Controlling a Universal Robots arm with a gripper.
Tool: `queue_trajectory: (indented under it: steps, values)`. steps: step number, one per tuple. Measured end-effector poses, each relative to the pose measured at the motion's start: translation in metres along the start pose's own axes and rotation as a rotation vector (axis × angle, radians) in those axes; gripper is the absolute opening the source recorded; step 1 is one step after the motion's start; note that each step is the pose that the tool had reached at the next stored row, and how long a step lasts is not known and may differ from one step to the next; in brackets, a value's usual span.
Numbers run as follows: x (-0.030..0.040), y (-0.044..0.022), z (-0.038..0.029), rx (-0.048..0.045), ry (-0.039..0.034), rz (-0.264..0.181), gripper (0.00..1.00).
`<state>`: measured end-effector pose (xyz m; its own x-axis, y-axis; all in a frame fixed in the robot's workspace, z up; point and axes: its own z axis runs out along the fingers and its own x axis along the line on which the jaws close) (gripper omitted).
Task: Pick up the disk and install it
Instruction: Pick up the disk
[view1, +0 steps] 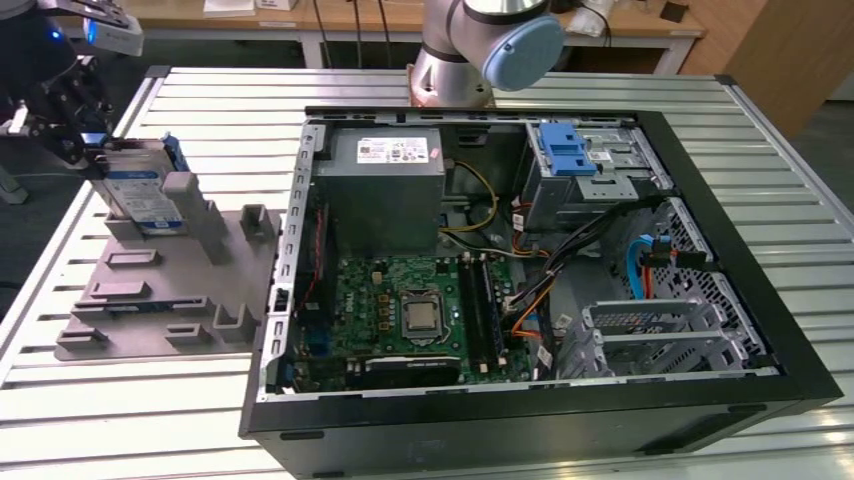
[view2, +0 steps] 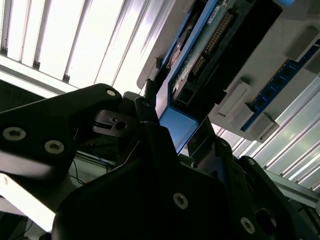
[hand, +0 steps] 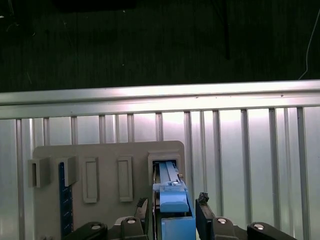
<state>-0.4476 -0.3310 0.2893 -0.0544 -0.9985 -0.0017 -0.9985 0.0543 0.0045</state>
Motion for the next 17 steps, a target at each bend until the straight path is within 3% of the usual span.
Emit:
queue_trajectory:
  steps: [2, 3, 8, 13, 17]
  values:
    - [0.0, 0.0, 0.0, 0.0, 0.0, 0.0, 0.49]
    - [0.0, 0.0, 0.0, 0.0, 0.0, 0.0, 0.42]
    - [0.0, 0.0, 0.0001, 0.0, 0.0, 0.0, 0.36]
    - [0.0013, 0.0002, 0.0002, 0.0001, -0.0001, -0.004, 0.36]
    - [0.0021, 0.0002, 0.0001, -0.0001, 0.0002, -0.033, 0.36]
